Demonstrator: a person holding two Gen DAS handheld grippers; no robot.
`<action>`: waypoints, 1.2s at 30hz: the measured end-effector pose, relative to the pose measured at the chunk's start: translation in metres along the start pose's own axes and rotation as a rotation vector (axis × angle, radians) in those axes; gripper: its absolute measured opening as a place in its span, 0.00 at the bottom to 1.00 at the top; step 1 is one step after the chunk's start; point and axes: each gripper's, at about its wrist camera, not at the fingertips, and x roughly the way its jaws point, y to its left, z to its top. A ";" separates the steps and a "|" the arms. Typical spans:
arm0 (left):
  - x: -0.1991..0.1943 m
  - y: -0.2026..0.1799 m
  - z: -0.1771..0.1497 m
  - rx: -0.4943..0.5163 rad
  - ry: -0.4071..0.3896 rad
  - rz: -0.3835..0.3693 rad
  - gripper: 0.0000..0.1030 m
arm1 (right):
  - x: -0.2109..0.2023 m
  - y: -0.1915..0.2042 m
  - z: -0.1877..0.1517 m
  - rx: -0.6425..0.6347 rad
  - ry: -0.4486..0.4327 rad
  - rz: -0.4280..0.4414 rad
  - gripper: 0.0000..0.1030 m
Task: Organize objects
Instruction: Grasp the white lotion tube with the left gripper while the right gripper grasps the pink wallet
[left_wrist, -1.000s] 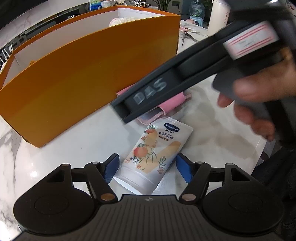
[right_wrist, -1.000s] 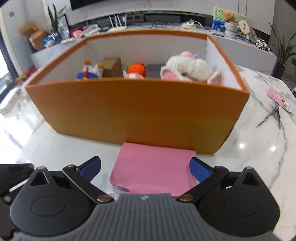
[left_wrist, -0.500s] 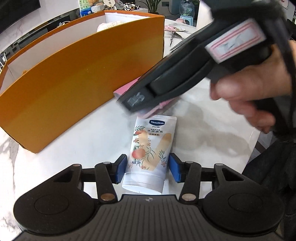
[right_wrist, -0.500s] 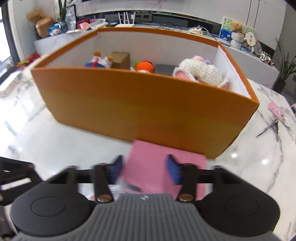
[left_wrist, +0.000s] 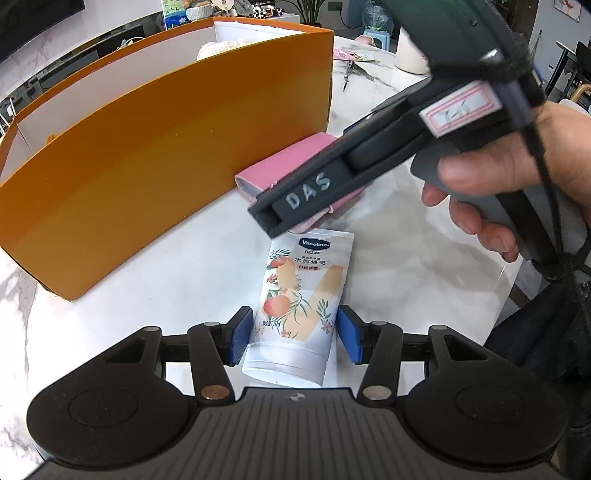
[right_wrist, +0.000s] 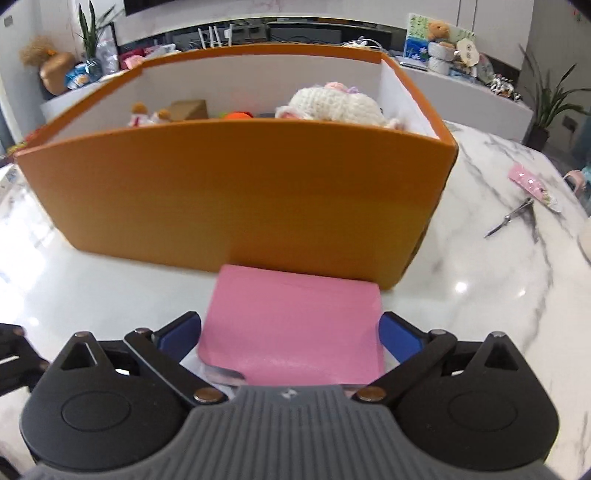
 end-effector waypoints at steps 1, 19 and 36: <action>0.000 -0.001 0.000 -0.001 -0.001 -0.001 0.57 | 0.001 0.001 -0.001 -0.007 0.001 -0.009 0.99; 0.003 -0.008 0.000 -0.006 -0.002 -0.003 0.59 | 0.005 0.003 -0.018 -0.012 -0.073 -0.200 0.99; 0.006 -0.034 -0.002 -0.025 -0.007 0.005 0.53 | 0.010 -0.019 -0.007 0.133 0.001 -0.084 0.99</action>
